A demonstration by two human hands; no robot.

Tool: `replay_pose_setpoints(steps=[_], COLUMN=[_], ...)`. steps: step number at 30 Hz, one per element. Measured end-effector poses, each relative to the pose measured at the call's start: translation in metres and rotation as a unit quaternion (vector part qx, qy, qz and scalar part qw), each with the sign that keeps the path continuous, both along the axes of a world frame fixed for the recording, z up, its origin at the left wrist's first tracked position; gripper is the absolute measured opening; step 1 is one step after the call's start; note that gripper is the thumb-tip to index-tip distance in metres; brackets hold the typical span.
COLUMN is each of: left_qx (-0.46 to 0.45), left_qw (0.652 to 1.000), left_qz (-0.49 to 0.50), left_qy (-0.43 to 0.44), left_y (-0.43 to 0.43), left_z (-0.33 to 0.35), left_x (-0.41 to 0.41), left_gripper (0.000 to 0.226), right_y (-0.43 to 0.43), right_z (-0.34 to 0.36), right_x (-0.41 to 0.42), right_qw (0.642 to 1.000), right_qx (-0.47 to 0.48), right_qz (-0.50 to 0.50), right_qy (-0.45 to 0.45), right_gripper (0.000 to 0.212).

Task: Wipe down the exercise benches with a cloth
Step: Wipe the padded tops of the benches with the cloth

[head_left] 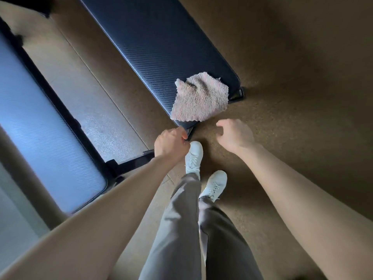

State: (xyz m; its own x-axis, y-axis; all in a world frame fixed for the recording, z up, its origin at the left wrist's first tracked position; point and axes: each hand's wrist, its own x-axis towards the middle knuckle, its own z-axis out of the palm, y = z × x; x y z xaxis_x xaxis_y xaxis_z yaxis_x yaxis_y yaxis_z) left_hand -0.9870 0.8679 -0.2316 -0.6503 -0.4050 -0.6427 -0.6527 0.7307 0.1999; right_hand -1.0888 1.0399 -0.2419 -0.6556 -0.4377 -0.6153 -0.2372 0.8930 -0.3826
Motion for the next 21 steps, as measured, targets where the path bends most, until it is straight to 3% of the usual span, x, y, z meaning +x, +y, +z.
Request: replay_pose_setpoints(steps=[3,5,10,13,21], left_qx=[-0.032,-0.041,-0.017,-0.041,-0.079], left_qw=[0.986,0.965,0.967,0.967,0.966], left_qz=[-0.043,-0.104,-0.232,-0.240,-0.216], left_qy=[0.157,0.237,0.103,0.073,0.118], left_y=[0.001,-0.004,-0.019,-0.035,-0.110], left_z=[-0.011,-0.025,-0.070,-0.092,-0.111], left_x=[-0.015,-0.033,-0.075,-0.080,-0.126], left_gripper=[0.021,0.028,0.071,0.073,0.074], right_y=[-0.005,-0.013,-0.037,-0.044,-0.112], right_z=[-0.015,-0.026,-0.060,-0.076,-0.090], right_x=[0.007,0.007,-0.012,-0.029,-0.104], right_qw=[0.997,0.987,0.979,0.984,0.958], right_qx=[-0.066,-0.132,-0.163,-0.097,-0.009], right_qz=[-0.012,0.008,0.061,0.098,0.224], right_qy=[0.049,0.086,0.102,0.111,0.181], right_gripper=[0.031,0.033,0.062,0.061,0.069])
